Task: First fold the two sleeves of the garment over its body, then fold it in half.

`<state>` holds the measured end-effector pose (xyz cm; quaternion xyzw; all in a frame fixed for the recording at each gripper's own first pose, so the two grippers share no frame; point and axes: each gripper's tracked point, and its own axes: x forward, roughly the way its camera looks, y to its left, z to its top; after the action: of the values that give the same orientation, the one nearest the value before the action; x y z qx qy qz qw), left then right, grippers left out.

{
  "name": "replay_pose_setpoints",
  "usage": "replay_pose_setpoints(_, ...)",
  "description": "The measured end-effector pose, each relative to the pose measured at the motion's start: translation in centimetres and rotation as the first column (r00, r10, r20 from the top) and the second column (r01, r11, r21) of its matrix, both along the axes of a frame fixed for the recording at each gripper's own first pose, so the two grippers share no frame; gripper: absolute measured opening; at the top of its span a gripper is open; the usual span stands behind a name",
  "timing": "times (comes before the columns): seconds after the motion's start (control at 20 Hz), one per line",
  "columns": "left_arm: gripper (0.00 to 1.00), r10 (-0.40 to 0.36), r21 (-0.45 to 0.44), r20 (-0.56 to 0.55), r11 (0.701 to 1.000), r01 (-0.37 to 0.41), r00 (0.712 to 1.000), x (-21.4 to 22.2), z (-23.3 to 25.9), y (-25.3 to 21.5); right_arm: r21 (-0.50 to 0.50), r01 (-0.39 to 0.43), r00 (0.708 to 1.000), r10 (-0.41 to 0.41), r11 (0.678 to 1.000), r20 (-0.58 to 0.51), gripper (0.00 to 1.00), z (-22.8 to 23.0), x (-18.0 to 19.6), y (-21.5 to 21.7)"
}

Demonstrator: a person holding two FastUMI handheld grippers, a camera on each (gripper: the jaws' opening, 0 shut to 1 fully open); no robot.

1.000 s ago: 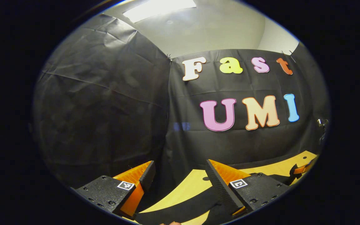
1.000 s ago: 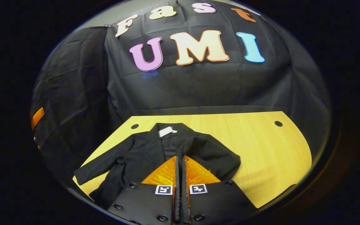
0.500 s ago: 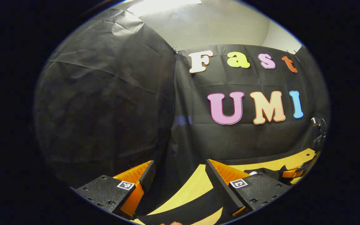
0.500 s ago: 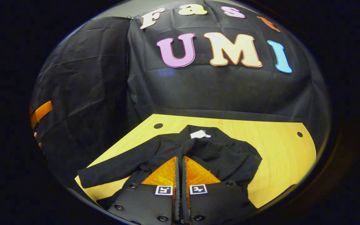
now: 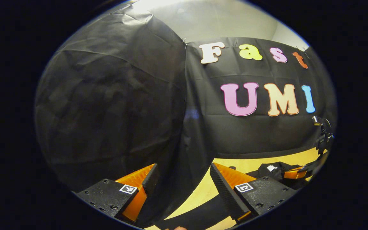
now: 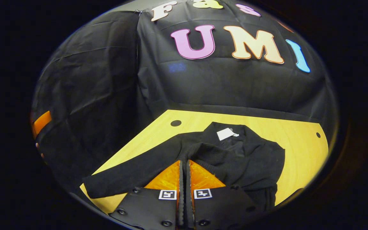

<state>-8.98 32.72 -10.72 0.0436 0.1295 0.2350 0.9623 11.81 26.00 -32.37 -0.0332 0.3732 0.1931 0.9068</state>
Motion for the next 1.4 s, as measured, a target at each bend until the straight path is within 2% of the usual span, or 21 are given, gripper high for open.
replay_pose_setpoints(0.05,0.99,0.001,-0.009,-0.017,1.0,-0.001,1.0,-0.4,-0.8,0.2,0.003,-0.003,1.0,0.003,1.0,0.001,0.05,-0.2,0.1,0.6)
replay_pose_setpoints(0.1,0.99,0.001,-0.019,-0.033,1.0,-0.002,0.999,-0.6,-1.5,0.3,0.006,-0.002,1.0,0.002,1.0,0.001,0.05,-0.3,0.2,1.1)
replay_pose_setpoints(0.15,0.95,0.002,-0.028,-0.049,1.0,-0.004,0.999,-0.9,-2.1,0.6,0.027,-0.005,1.0,0.005,1.0,-0.002,0.05,-0.4,0.2,2.0)
replay_pose_setpoints(0.2,0.91,0.001,-0.036,-0.062,0.999,-0.004,0.998,-1.1,-2.7,0.8,0.044,0.002,1.0,-0.002,0.999,-0.005,0.11,0.1,0.0,2.2)
replay_pose_setpoints(0.25,0.99,-0.002,-0.045,-0.079,0.999,-0.002,0.997,-1.4,-3.7,0.9,0.053,0.009,1.0,-0.009,0.999,0.003,0.31,0.1,0.2,2.5)
replay_pose_setpoints(0.3,0.95,-0.003,-0.053,-0.103,0.999,-0.003,0.995,-1.6,-4.7,1.0,0.042,0.018,1.0,-0.019,0.999,0.021,0.52,-0.1,0.3,2.2)
replay_pose_setpoints(0.35,0.99,-0.003,-0.062,-0.122,0.998,-0.005,0.992,-2.1,-5.6,1.1,0.029,0.024,0.999,-0.025,0.999,0.04,0.72,0.4,0.9,2.1)
replay_pose_setpoints(0.4,0.91,-0.002,-0.075,-0.147,0.997,-0.009,0.989,-2.4,-6.7,1.3,0.02,0.024,0.999,-0.025,1.0,0.047,0.93,0.4,1.0,1.9)
replay_pose_setpoints(0.45,0.95,-0.002,-0.095,-0.171,0.995,-0.015,0.985,-3.0,-7.8,1.2,0.009,0.022,0.998,-0.023,1.0,0.053,0.97,0.3,0.9,1.6)
replay_pose_setpoints(0.7,0.96,0.001,-0.232,-0.296,0.97,-0.073,0.955,-5.2,-14.1,0.5,-0.058,0.017,0.999,-0.015,0.998,0.038,0.98,-0.5,-0.1,-0.3)
replay_pose_setpoints(0.9,0.95,0.019,-0.288,-0.424,0.945,-0.155,0.905,-8.0,-19.3,-0.2,-0.096,0.024,0.999,-0.021,0.995,0.029,0.98,-0.8,-0.6,-2.1)
replay_pose_setpoints(1.05,0.95,0.043,-0.334,-0.482,0.914,-0.229,0.875,-9.8,-22.3,-0.7,-0.107,0.037,0.999,-0.036,0.994,0.014,0.98,-1.3,-1.0,-3.4)
replay_pose_setpoints(1.2,0.95,0.07,-0.346,-0.521,0.894,-0.286,0.851,-10.5,-23.6,-0.8,-0.121,0.043,0.999,-0.042,0.992,0.012,0.98,-0.8,-1.3,-4.6)
replay_pose_setpoints(1.25,0.96,0.077,-0.344,-0.533,0.89,-0.299,0.843,-11.0,-23.9,-0.6,-0.126,0.042,0.999,-0.041,0.991,0.012,0.94,-0.8,-1.5,-4.8)
replay_pose_setpoints(1.3,0.96,0.082,-0.343,-0.542,0.887,-0.31,0.836,-11.1,-24.3,-0.7,-0.13,0.044,0.999,-0.043,0.99,0.013,0.98,-0.7,-1.5,-5.2)
replay_pose_setpoints(1.4,0.96,0.088,-0.346,-0.564,0.878,-0.332,0.821,-11.6,-25.0,-1.1,-0.142,0.05,0.999,-0.047,0.989,0.018,0.98,-0.7,-1.4,-5.8)
